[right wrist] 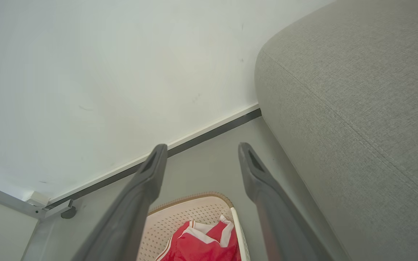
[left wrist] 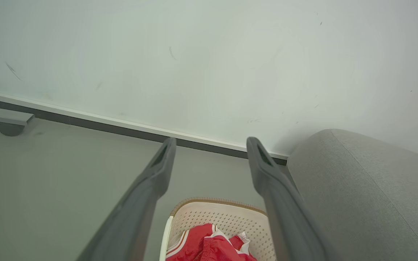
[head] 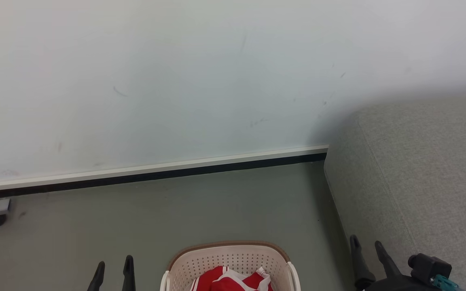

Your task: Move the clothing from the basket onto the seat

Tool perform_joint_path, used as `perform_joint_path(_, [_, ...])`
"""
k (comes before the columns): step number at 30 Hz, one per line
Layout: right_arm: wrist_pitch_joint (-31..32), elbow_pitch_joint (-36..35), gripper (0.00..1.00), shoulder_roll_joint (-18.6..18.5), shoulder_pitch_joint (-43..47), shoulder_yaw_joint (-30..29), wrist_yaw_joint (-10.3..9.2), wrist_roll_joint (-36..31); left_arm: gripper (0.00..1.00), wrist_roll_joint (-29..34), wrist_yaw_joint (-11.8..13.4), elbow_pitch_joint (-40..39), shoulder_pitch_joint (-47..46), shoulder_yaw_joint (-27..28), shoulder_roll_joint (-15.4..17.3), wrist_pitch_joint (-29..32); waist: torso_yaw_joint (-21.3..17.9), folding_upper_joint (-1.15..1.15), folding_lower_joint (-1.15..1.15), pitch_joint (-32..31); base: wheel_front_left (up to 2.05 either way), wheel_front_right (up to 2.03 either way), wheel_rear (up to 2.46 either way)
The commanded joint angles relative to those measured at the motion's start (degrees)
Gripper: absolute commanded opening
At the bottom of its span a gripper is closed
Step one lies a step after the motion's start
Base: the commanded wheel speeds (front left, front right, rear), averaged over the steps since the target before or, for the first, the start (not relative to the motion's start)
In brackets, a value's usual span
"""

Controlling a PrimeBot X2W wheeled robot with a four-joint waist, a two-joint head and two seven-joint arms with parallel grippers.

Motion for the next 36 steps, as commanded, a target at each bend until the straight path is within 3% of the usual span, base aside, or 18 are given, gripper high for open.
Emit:
perform_joint_path(1, [-0.6,-0.1,1.0,-0.4,-0.7,-0.2,0.03,-1.8,1.0,1.6,0.4,-0.7,0.0,0.3,0.5,-0.6,-0.1,0.0,0.0,0.1,0.0,0.0,0.0])
perform_joint_path(24, [-4.2,2.8,1.0,-0.4,-2.1,1.2,0.04,-11.1,1.0,9.1,1.9,-1.3,1.3,2.1,-0.2,-3.0,-0.5,0.0,0.0,0.0,0.0,0.0,0.0])
perform_joint_path(36, [-6.3,4.8,1.0,-0.4,-3.2,2.2,0.04,-14.0,1.0,14.1,-0.6,-1.7,1.7,2.1,0.3,-4.1,-0.6,0.0,0.0,0.1,0.0,0.0,0.0])
